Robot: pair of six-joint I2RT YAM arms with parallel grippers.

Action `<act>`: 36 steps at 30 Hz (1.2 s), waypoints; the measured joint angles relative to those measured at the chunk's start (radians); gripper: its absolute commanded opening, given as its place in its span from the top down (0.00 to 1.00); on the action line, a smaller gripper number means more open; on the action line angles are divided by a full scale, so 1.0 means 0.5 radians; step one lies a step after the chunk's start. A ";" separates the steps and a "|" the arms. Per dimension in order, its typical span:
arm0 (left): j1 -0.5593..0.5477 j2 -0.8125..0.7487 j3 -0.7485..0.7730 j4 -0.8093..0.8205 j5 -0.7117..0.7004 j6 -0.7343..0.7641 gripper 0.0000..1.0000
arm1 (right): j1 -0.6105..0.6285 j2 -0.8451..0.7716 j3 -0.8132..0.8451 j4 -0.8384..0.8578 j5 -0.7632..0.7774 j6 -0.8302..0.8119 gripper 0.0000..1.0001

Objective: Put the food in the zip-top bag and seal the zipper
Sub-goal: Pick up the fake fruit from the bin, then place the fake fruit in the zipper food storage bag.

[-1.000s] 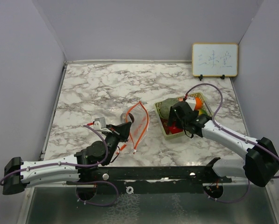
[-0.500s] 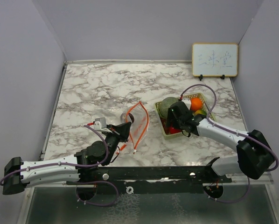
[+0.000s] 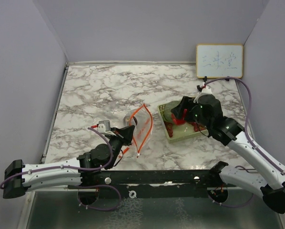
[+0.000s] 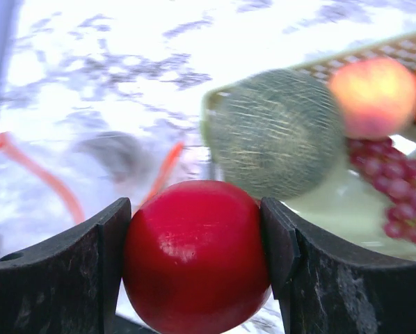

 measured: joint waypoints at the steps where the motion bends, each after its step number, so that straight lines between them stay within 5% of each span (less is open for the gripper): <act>1: 0.000 0.011 0.002 -0.001 -0.001 0.000 1.00 | -0.002 -0.020 0.026 0.028 -0.069 -0.019 0.56; 8: 0.000 0.082 0.013 -0.010 0.001 -0.023 1.00 | 0.124 0.057 0.065 0.517 -0.657 -0.069 0.57; 14: 0.000 0.082 0.047 -0.054 0.001 -0.040 1.00 | 0.423 0.428 0.104 0.896 -0.817 -0.063 0.53; 17: 0.000 0.055 0.070 -0.099 -0.020 -0.037 1.00 | 0.526 0.595 0.122 0.948 -0.779 -0.056 0.41; 22: 0.020 -0.016 0.082 -0.144 -0.016 -0.040 1.00 | 0.544 0.639 0.127 0.945 -0.555 -0.027 0.00; 36: 0.020 -0.036 0.104 -0.163 -0.012 -0.047 1.00 | 0.559 0.319 0.135 0.668 -0.043 -0.051 0.00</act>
